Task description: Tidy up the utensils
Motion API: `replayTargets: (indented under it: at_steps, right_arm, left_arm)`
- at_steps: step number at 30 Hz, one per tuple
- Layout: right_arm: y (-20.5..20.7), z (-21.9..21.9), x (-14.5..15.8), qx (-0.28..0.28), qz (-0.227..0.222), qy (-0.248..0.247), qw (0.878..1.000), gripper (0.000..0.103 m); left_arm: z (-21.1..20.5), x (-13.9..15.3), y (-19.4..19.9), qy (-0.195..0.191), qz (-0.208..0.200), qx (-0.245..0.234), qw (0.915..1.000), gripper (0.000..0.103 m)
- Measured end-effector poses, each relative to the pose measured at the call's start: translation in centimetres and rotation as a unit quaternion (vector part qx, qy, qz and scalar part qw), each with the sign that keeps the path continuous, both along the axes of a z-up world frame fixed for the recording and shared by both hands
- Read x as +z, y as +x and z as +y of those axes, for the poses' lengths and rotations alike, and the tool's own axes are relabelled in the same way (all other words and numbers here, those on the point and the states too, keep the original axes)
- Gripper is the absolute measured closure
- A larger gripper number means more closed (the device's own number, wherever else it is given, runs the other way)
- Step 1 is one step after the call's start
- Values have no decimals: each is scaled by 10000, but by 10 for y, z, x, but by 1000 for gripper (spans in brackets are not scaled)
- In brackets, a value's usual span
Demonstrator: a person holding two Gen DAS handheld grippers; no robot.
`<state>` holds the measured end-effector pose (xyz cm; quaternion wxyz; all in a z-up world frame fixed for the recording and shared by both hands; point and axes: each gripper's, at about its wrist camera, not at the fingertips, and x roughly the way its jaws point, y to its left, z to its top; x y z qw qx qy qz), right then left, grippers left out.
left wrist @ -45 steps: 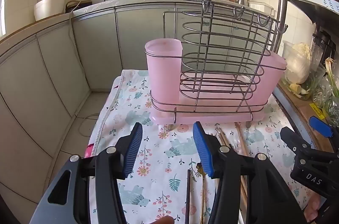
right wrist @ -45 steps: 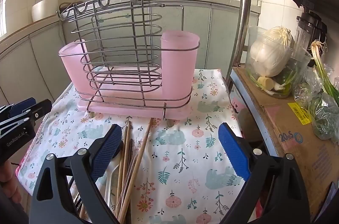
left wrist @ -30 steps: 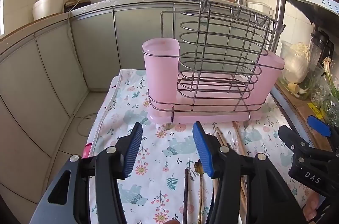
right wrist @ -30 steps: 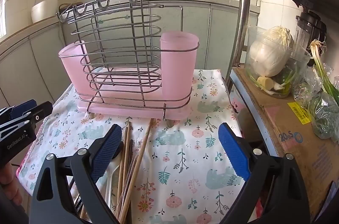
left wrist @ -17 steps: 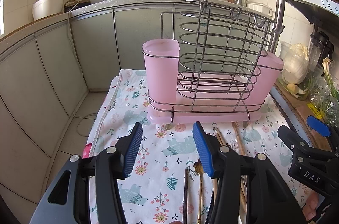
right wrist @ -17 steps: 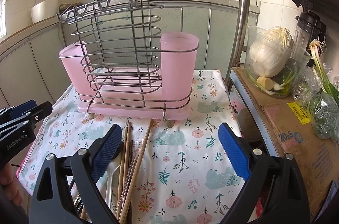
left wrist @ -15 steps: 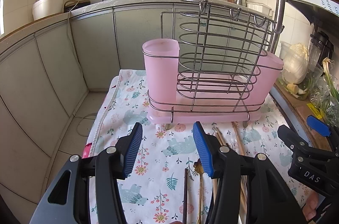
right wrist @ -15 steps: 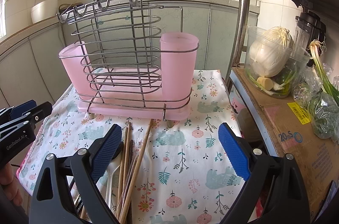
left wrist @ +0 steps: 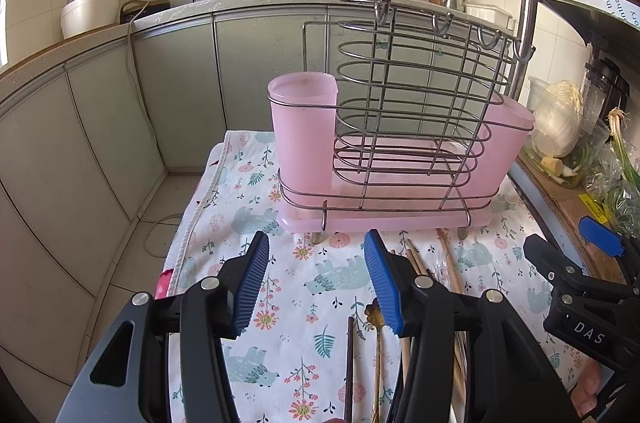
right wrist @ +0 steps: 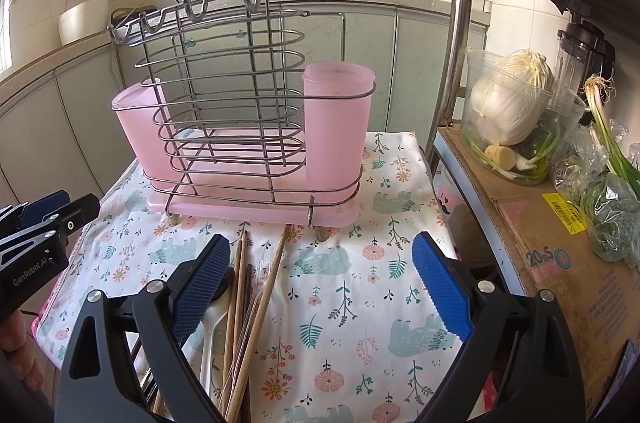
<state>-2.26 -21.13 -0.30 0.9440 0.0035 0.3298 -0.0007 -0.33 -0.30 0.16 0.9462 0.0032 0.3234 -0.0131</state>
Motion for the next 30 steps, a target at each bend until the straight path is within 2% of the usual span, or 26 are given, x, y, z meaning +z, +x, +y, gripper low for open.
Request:
replayTargets:
  at_steps: [30]
  right_arm:
    - [-3, 0, 8, -10, -93, 7, 10000, 10]
  left_arm:
    - [1, 6, -4, 2, -48, -32, 10000, 53]
